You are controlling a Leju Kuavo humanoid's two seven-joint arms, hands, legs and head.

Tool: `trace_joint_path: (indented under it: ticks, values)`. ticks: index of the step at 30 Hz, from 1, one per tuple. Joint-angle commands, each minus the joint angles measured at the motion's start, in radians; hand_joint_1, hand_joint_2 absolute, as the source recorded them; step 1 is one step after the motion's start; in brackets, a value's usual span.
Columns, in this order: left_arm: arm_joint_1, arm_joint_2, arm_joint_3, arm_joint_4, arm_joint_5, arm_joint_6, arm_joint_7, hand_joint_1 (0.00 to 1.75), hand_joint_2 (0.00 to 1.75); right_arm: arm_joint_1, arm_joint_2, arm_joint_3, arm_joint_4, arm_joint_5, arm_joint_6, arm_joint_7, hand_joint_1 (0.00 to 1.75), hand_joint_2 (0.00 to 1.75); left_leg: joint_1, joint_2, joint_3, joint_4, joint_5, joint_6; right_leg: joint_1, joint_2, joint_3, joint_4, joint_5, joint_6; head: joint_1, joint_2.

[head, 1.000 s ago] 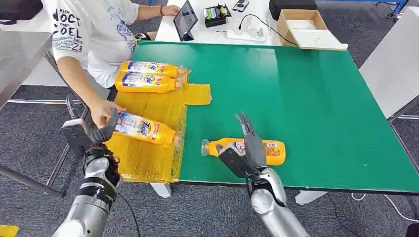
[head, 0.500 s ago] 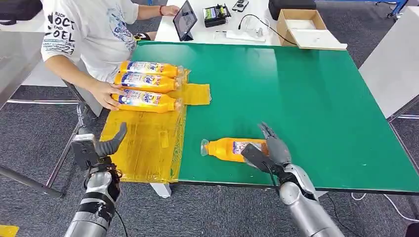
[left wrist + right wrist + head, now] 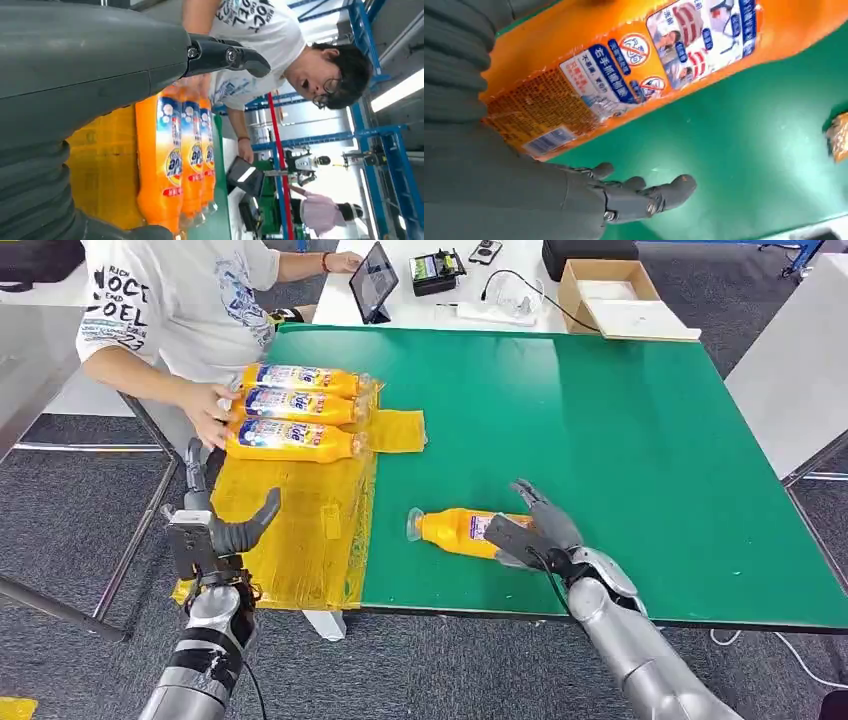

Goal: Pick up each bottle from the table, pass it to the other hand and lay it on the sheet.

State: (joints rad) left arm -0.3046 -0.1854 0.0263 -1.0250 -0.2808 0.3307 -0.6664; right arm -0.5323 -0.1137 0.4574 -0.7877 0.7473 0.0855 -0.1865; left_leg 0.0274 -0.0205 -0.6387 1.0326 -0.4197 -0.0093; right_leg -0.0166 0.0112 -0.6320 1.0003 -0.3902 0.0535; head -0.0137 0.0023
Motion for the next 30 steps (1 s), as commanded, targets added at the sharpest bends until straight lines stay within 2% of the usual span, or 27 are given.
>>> trace_joint_path:
  ticks: [1,2,9,11,19,26,27,30]
  values:
    - [-0.079,0.009,-0.053,0.157,-0.002,-0.009,-0.032,0.0,1.75,-0.202,-0.005,0.167,0.311,-0.027,0.153,-0.032,0.0,1.75,-0.001,0.001,0.003,-0.001,0.0,0.002,0.0,0.0,0.002,-0.001,0.0,-0.001,0.0,0.0]
    - [-0.088,0.011,-0.059,0.173,-0.001,-0.012,-0.031,0.0,1.75,-0.237,-0.007,0.199,0.337,-0.025,0.206,-0.036,0.0,1.75,-0.001,0.001,0.002,0.0,0.0,0.001,0.0,0.0,0.002,0.0,0.0,-0.001,0.0,0.0]
    - [-0.124,0.011,-0.08,0.243,0.008,-0.022,-0.025,0.0,1.75,-0.325,-0.028,0.318,0.378,-0.045,0.355,-0.034,0.0,1.75,-0.001,0.0,0.002,0.0,0.001,0.003,0.0,-0.002,0.003,0.0,0.0,0.0,0.0,0.0]
    - [-0.129,0.01,-0.086,0.253,0.013,-0.021,-0.025,0.0,1.75,-0.326,-0.035,0.364,0.377,-0.064,0.363,-0.024,0.0,1.75,-0.001,0.0,0.002,0.0,0.001,0.002,0.0,-0.002,0.003,0.0,0.001,0.0,0.0,0.0]
    - [-0.128,0.009,-0.087,0.253,0.013,-0.019,-0.025,0.0,1.75,-0.321,-0.035,0.365,0.377,-0.064,0.36,-0.024,0.0,1.75,-0.001,0.001,0.003,0.0,0.0,0.002,0.0,-0.002,0.004,-0.001,0.0,0.0,0.0,0.0]
    - [-0.13,0.004,-0.096,0.259,0.019,-0.02,-0.012,0.0,1.75,-0.295,-0.021,0.479,0.385,-0.058,0.328,0.039,0.0,1.75,0.0,0.0,0.002,0.0,0.001,0.002,0.0,-0.001,0.003,-0.001,0.001,0.0,0.0,0.0]
    - [-0.129,0.003,-0.097,0.26,0.019,-0.019,-0.011,0.0,1.75,-0.289,-0.016,0.487,0.388,-0.056,0.319,0.042,0.12,1.75,0.0,0.0,0.004,-0.001,0.001,0.003,0.001,-0.002,0.005,-0.002,0.0,0.0,0.0,0.0]
    - [-0.127,-0.003,-0.092,0.25,0.032,-0.021,-0.015,0.0,1.75,-0.283,0.0,0.524,0.393,-0.046,0.28,0.052,0.75,1.75,0.0,0.001,0.005,-0.002,0.0,0.003,0.001,-0.002,0.006,-0.002,0.0,-0.001,0.0,0.0]
